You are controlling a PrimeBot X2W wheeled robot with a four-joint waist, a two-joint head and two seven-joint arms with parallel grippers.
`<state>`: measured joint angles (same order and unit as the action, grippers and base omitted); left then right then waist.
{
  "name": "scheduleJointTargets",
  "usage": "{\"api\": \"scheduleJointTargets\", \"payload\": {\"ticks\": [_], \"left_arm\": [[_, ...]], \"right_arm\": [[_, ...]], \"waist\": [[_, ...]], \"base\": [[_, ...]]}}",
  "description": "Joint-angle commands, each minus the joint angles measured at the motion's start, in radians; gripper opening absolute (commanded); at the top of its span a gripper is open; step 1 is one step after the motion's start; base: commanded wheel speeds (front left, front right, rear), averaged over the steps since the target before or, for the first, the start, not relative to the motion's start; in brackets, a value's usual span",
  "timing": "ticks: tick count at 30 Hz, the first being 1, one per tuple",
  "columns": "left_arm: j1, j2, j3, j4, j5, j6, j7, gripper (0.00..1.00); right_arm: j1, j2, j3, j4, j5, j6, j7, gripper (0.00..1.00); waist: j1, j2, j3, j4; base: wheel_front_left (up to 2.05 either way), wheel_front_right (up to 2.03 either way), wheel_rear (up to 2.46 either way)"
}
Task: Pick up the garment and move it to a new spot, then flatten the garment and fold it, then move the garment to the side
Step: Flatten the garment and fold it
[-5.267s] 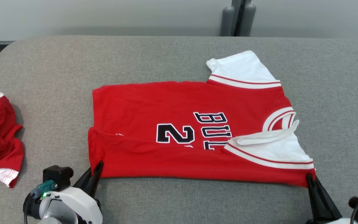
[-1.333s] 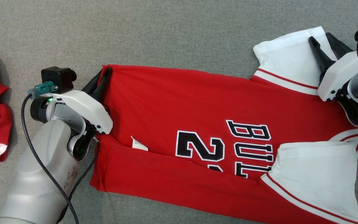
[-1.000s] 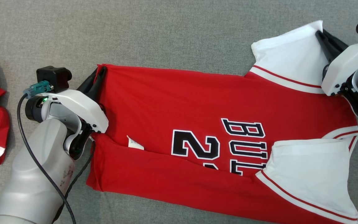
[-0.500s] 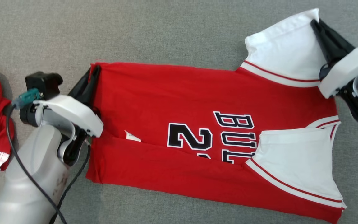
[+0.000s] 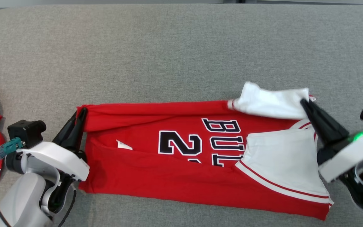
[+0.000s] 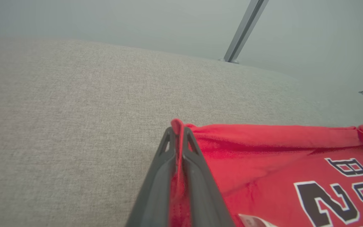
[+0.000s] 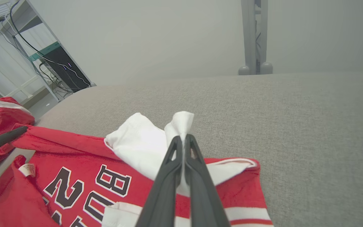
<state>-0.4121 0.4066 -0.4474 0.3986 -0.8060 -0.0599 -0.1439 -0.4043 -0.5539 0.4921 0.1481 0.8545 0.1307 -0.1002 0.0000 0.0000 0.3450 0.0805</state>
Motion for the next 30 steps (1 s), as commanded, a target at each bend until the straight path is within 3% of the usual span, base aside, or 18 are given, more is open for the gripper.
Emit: {"api": "scheduleJointTargets", "payload": {"ticks": [1, 9, 15, 16, 17, 18, 19, 30], "left_arm": [[0.015, 0.018, 0.008, -0.018, 0.0, 0.015, 0.002, 0.0], [0.08, 0.059, 0.02, -0.1, -0.011, 0.058, 0.033, 0.0], [0.116, 0.052, 0.017, -0.094, -0.033, 0.057, 0.036, 0.0], [0.12, 0.048, 0.016, -0.087, -0.033, 0.059, 0.033, 0.09], [0.123, 0.045, 0.015, -0.082, -0.033, 0.063, 0.028, 0.84], [0.127, 0.041, 0.016, -0.076, -0.033, 0.069, 0.023, 1.0], [0.132, 0.039, 0.017, -0.07, -0.028, 0.075, 0.015, 1.0], [0.189, -0.001, 0.072, -0.089, 0.045, 0.148, -0.112, 1.0]], "right_arm": [[0.048, 0.002, -0.026, -0.03, -0.015, 0.0, 0.003, 0.0], [0.334, 0.115, -0.211, -0.242, -0.07, 0.0, 0.047, 0.0], [0.47, 0.216, -0.293, -0.292, -0.127, 0.0, 0.095, 0.0], [0.48, 0.231, -0.297, -0.29, -0.138, 0.0, 0.099, 0.0], [0.487, 0.24, -0.302, -0.288, -0.15, 0.0, 0.103, 0.36], [0.495, 0.254, -0.303, -0.283, -0.152, 0.0, 0.108, 0.78], [0.5, 0.264, -0.304, -0.278, -0.158, 0.0, 0.108, 1.0], [0.52, 0.327, -0.335, -0.256, -0.279, 0.0, 0.011, 1.0]], "waist": [[0.0, 0.0, -0.002, -0.006], [0.0, 0.0, 0.001, -0.025], [0.0, 0.0, -0.003, -0.039], [0.0, 0.0, -0.004, -0.04], [0.0, 0.0, -0.006, -0.041], [0.0, 0.0, -0.01, -0.041], [0.0, 0.0, -0.013, -0.041], [0.0, 0.0, -0.078, -0.04]], "base": [[0.0, 0.0, 0.0], [0.0, 0.0, 0.0], [0.0, 0.0, 0.0], [0.0, 0.0, 0.0], [0.0, 0.0, 0.0], [0.0, 0.0, 0.0], [0.0, 0.0, 0.0], [0.0, 0.0, 0.0]]}}
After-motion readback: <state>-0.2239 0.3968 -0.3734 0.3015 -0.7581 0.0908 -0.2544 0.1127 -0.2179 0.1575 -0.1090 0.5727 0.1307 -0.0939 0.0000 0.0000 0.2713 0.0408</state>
